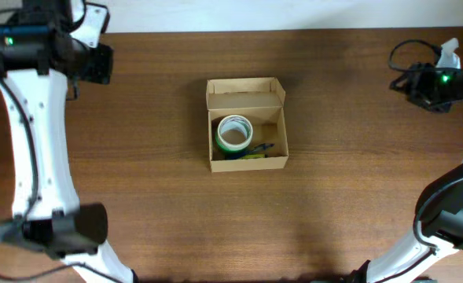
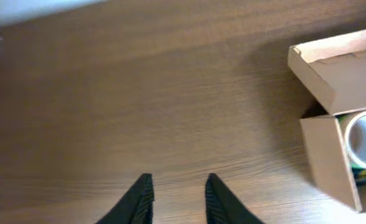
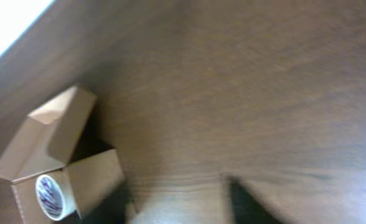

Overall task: Pack container
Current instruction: 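Raise both grippers to the box lid flaps on either side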

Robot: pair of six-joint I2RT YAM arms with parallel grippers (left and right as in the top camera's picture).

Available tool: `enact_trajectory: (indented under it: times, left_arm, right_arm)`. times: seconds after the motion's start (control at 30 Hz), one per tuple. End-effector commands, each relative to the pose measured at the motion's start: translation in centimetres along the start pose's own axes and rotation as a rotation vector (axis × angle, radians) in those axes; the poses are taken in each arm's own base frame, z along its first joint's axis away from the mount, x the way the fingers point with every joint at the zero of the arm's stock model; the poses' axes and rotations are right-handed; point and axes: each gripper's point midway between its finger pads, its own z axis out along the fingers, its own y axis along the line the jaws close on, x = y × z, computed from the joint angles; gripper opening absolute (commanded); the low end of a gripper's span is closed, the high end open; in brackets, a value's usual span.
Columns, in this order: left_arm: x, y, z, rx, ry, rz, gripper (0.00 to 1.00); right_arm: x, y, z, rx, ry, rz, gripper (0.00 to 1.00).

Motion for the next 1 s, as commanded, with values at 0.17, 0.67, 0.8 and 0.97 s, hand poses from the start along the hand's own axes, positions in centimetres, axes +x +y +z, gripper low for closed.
enact_trajectory:
  times: [0.17,0.67,0.8,0.97]
  left_arm:
    - [0.9,-3.3,11.1,0.443,0.144,-0.198,0.02]
    - [3.7,-12.8,23.2,0.871,0.314,-0.273,0.02]
    - [5.3,-15.8,25.1,0.884,0.382,-0.239,0.02]
    - [6.2,-18.2,27.0,0.891,0.423,-0.234,0.02]
  right_arm:
    - [1.2,6.1,5.3,-0.241,0.097,-0.054,0.04]
    - [7.2,9.3,18.7,-0.509,0.414,0.032,0.04]
    - [8.4,10.1,20.0,-0.509,0.446,0.013,0.04]
    - [9.1,11.9,20.9,-0.517,0.447,-0.046,0.04]
